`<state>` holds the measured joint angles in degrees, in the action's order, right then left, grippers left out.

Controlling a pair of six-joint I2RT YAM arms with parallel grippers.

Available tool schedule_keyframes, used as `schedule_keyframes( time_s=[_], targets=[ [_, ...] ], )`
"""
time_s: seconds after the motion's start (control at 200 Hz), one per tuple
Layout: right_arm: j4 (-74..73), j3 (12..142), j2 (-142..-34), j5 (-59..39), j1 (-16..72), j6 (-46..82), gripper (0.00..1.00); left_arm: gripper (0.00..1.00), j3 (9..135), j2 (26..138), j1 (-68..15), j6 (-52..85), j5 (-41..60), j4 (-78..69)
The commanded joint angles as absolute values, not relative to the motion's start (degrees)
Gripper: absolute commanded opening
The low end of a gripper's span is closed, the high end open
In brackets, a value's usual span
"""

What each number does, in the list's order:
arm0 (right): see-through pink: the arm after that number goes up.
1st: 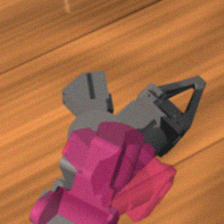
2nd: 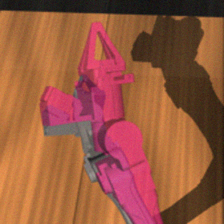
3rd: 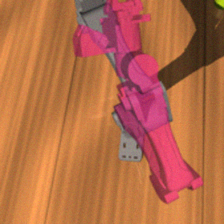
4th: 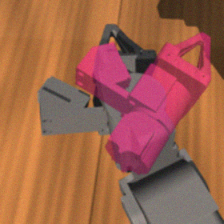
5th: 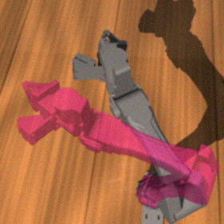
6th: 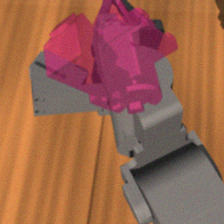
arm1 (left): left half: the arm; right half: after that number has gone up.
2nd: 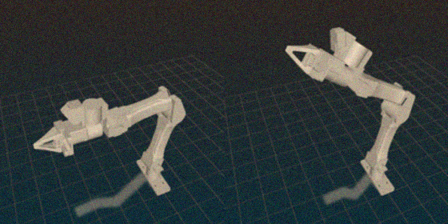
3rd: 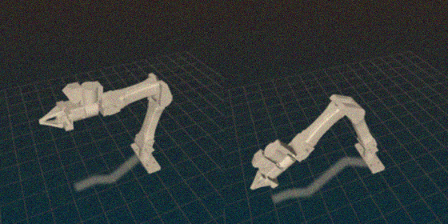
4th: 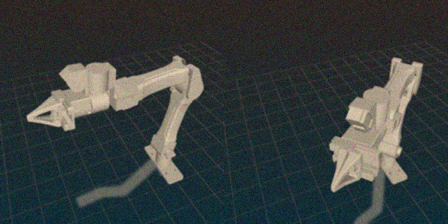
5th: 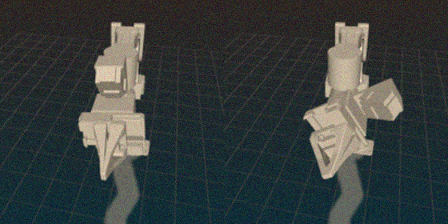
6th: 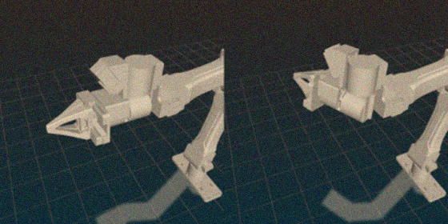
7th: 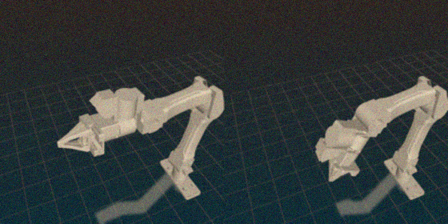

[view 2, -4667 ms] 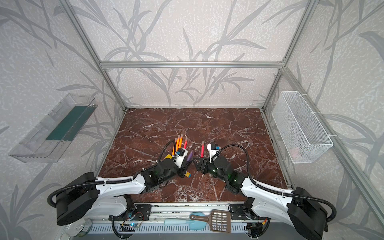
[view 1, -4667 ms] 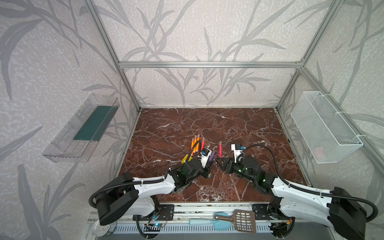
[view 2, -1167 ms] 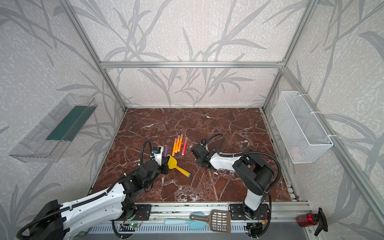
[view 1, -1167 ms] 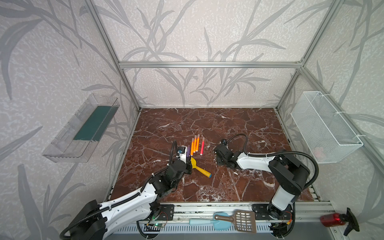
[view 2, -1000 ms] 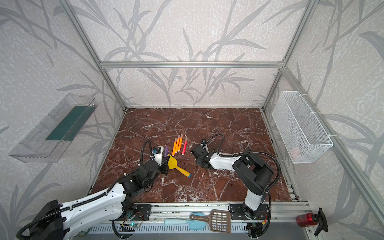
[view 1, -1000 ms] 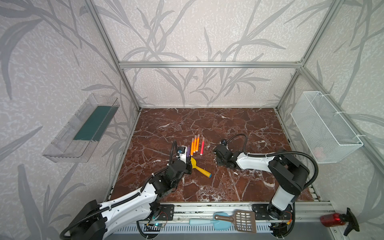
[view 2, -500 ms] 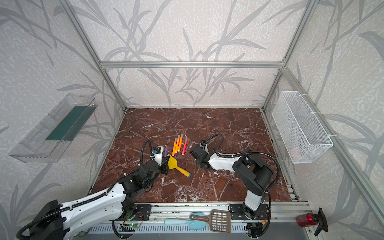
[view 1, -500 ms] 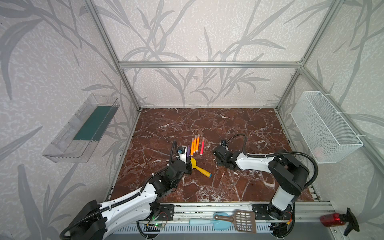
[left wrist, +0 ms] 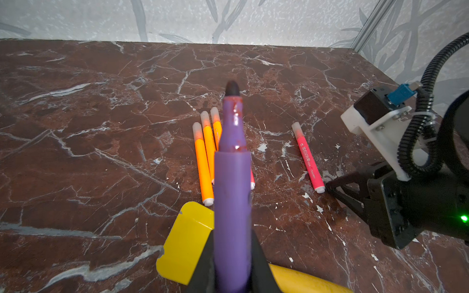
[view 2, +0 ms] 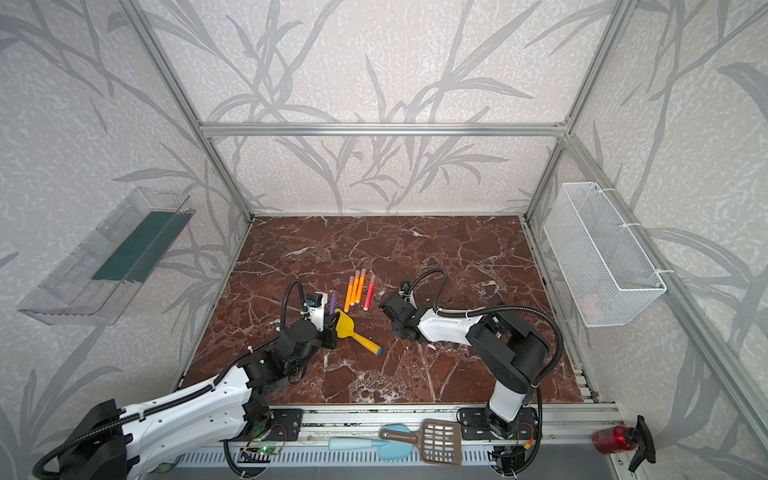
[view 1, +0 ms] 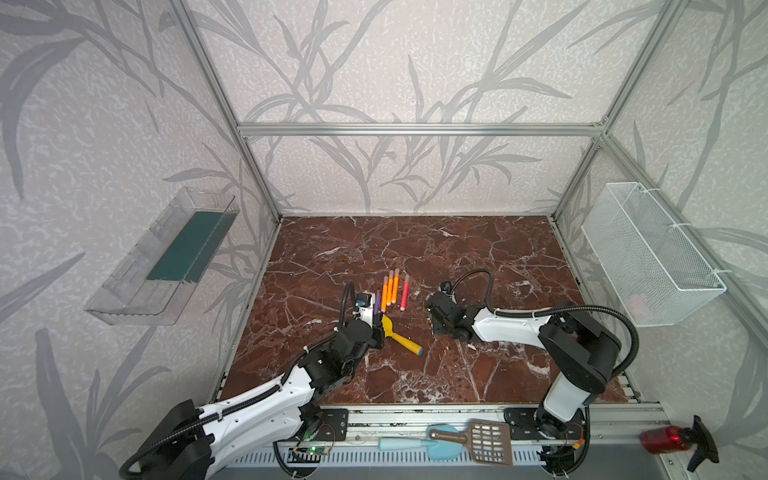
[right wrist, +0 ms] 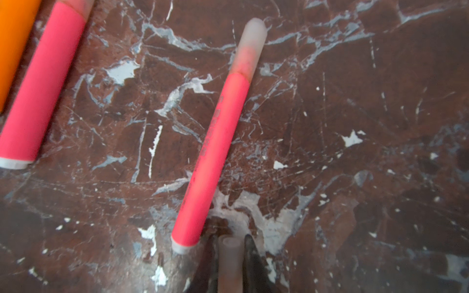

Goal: Insert the pens into the pen caps
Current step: 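Lift the pale cap and carry it over the purple marker tip with right gripper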

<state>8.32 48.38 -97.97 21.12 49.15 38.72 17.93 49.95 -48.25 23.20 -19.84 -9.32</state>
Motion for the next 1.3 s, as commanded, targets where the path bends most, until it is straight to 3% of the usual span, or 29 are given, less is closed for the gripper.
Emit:
schedule_keyframes(
  time_s=[0.0,0.275,0.51,0.83,1.294],
  targets=[
    [9.46,45.92,-93.35,20.49,49.46,39.50,0.08,0.00,20.01,49.92,-48.06,24.51,-16.88,-8.45],
    [2.49,38.28,-74.31,19.79,49.32,39.05,0.00,0.00,20.50,52.90,-48.20,26.99,-1.50,-15.06],
    [-18.75,29.34,-58.11,12.05,49.46,36.87,0.00,0.00,19.83,60.93,-49.89,32.51,6.92,-28.64],
    [-30.56,32.12,-63.68,8.12,49.42,39.23,0.00,0.00,20.99,67.03,-51.57,35.54,10.02,-36.12],
    [-35.39,33.81,-68.63,7.01,50.00,41.30,0.00,0.00,21.71,68.59,-51.94,36.21,10.48,-37.62]
  ],
)
